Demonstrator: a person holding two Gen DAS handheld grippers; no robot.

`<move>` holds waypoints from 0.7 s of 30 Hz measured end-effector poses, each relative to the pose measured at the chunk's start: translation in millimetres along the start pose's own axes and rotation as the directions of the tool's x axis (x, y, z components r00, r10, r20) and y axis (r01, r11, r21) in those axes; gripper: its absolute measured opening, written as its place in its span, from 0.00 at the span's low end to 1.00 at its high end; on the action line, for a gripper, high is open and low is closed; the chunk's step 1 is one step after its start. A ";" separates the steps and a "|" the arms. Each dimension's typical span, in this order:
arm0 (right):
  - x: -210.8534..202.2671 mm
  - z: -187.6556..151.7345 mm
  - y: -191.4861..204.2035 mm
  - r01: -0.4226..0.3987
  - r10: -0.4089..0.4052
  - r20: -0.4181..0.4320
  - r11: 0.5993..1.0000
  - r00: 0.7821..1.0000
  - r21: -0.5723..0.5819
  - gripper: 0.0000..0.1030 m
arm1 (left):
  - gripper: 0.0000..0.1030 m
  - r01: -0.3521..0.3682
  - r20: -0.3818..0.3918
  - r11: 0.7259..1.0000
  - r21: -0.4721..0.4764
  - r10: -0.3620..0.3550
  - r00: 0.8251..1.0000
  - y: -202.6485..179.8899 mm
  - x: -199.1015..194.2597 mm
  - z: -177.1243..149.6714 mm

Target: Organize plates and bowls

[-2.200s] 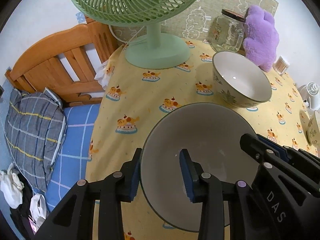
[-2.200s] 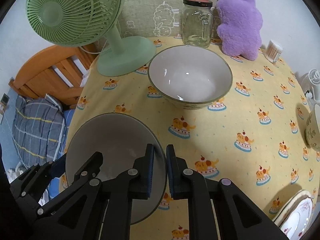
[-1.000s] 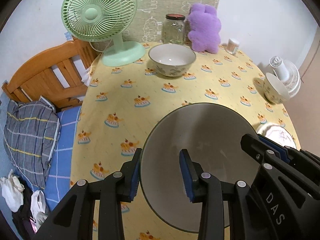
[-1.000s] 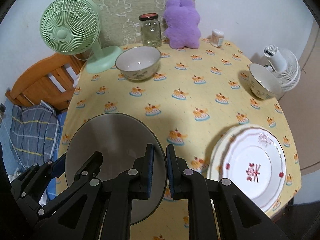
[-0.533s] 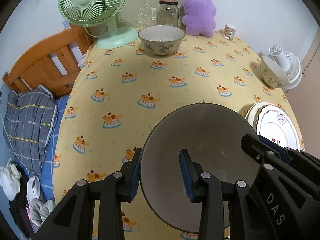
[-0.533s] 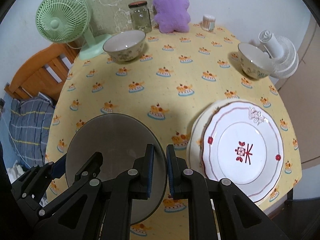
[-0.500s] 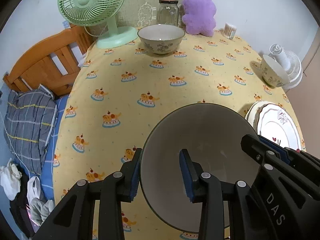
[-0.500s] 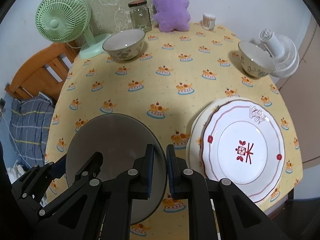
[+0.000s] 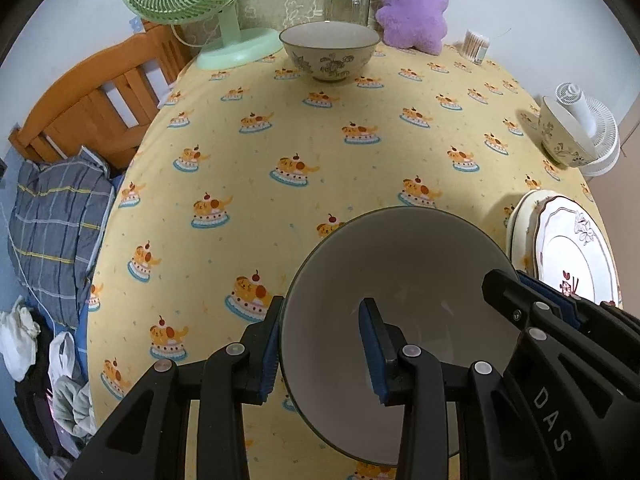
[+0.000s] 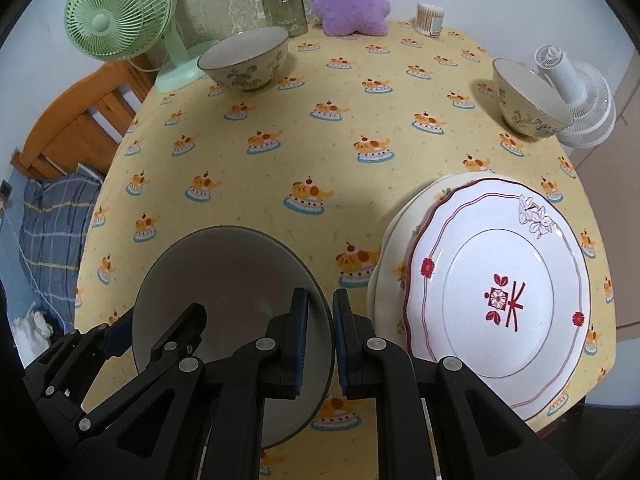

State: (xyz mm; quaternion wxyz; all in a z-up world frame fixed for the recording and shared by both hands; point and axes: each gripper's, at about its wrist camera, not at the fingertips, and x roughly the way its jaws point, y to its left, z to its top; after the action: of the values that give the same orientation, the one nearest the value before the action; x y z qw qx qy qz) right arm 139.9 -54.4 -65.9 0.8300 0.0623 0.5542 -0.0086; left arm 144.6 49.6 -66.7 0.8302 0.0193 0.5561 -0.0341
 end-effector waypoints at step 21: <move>-16.0 3.3 13.0 -0.009 0.009 0.040 1.000 0.999 -0.009 0.66 | 0.69 0.066 0.019 0.997 0.030 -0.066 0.998 8.5 -20.2 7.6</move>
State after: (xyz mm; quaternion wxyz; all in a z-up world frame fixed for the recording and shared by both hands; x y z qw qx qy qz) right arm 137.8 -42.8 -48.7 0.8412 0.0609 0.5373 -0.0036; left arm 144.7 58.3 -45.2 0.8337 0.0129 0.5477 -0.0698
